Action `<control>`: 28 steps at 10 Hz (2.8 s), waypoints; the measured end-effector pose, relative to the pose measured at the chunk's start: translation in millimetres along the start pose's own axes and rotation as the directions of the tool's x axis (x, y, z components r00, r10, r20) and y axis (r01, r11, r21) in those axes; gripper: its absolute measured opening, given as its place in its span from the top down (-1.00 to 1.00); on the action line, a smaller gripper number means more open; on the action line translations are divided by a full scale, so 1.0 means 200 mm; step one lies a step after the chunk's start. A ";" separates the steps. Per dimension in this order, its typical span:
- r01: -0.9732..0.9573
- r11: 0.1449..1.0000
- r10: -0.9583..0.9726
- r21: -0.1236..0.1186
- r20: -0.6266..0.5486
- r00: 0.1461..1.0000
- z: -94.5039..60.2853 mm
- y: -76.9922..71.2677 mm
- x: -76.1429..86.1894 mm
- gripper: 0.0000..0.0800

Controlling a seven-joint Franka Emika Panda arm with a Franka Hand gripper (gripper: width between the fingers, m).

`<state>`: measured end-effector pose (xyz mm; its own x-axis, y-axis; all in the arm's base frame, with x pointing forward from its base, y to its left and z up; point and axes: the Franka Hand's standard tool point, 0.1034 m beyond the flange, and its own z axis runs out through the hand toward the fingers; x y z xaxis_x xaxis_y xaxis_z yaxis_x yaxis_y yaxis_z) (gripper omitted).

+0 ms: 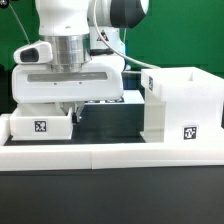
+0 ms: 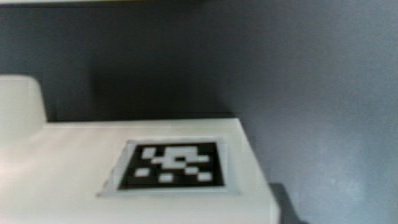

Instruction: Assemble drawer

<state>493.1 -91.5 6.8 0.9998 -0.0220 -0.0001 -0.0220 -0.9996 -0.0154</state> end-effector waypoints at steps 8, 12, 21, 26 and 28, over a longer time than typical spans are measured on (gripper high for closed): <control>0.188 0.982 -0.189 0.027 0.039 0.981 -0.05 -0.15 0.06 0.90; 0.481 0.877 -0.481 0.022 0.041 0.876 -0.05 -0.14 0.07 0.90; 0.922 0.387 -0.921 0.025 0.052 0.385 -0.07 -0.15 0.11 0.89; 0.998 0.048 -0.997 0.037 0.067 0.046 -0.10 -0.21 0.17 0.89; 0.999 0.008 -0.997 0.040 0.071 0.005 -0.10 -0.20 0.17 0.89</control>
Offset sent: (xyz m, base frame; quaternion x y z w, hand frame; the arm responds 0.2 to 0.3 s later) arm 0.0143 0.0285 0.0118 0.0240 -0.0339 -0.1797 0.9828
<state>528.6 -53.0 27.9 0.0269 0.9981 -0.0553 0.9988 -0.0292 -0.0399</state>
